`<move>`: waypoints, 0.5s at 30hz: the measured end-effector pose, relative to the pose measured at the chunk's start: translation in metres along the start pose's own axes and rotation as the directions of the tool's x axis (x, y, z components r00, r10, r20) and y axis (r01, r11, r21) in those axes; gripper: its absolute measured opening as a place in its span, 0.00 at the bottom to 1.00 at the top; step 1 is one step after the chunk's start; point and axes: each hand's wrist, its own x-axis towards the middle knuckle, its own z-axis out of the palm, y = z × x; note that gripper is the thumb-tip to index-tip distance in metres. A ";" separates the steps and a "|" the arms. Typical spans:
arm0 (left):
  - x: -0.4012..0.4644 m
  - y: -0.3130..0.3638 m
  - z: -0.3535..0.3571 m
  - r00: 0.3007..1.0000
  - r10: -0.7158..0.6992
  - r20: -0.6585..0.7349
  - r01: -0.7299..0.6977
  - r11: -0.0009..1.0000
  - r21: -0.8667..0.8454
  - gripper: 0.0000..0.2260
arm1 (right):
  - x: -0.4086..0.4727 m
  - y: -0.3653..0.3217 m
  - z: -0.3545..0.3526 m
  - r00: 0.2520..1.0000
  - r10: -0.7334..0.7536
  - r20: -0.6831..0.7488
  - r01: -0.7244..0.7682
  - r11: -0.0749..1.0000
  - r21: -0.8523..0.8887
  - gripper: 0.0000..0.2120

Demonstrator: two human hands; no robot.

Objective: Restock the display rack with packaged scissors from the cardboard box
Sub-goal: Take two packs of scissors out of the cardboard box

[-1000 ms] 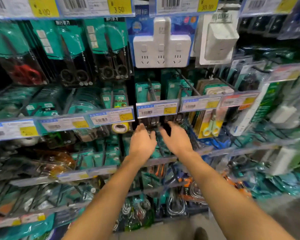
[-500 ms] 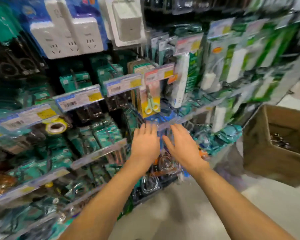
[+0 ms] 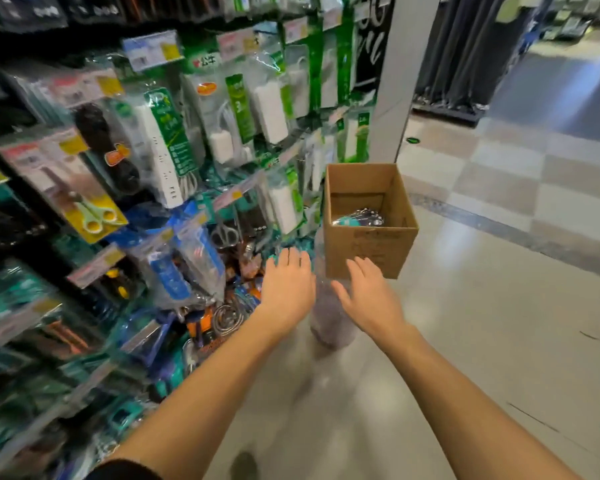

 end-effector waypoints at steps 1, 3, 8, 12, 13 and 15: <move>0.002 0.016 -0.001 1.000 0.016 -0.002 -0.016 1.000 0.025 0.24 | -0.005 0.014 -0.005 1.000 0.004 -0.004 -0.004 1.000 -0.003 0.27; 0.008 0.045 -0.005 0.999 0.037 0.009 -0.037 0.998 0.049 0.25 | -0.012 0.039 -0.011 1.000 0.015 -0.013 -0.015 1.000 -0.001 0.26; 0.029 0.093 -0.010 0.996 0.085 0.007 -0.085 0.994 0.065 0.23 | -0.015 0.088 -0.022 0.996 0.089 -0.011 -0.089 0.996 0.002 0.26; 0.059 0.118 -0.009 0.997 0.081 0.012 -0.082 0.995 0.059 0.23 | 0.001 0.118 -0.022 0.994 0.113 -0.007 -0.113 0.994 -0.006 0.27; 0.069 0.123 -0.007 0.997 0.081 0.014 -0.082 0.995 0.060 0.23 | 0.007 0.125 -0.022 0.994 0.110 -0.007 -0.110 0.994 -0.022 0.27; 0.091 0.132 -0.005 0.997 0.080 0.011 -0.080 0.995 0.052 0.22 | 0.022 0.142 -0.024 0.995 0.098 -0.023 -0.099 0.994 -0.051 0.26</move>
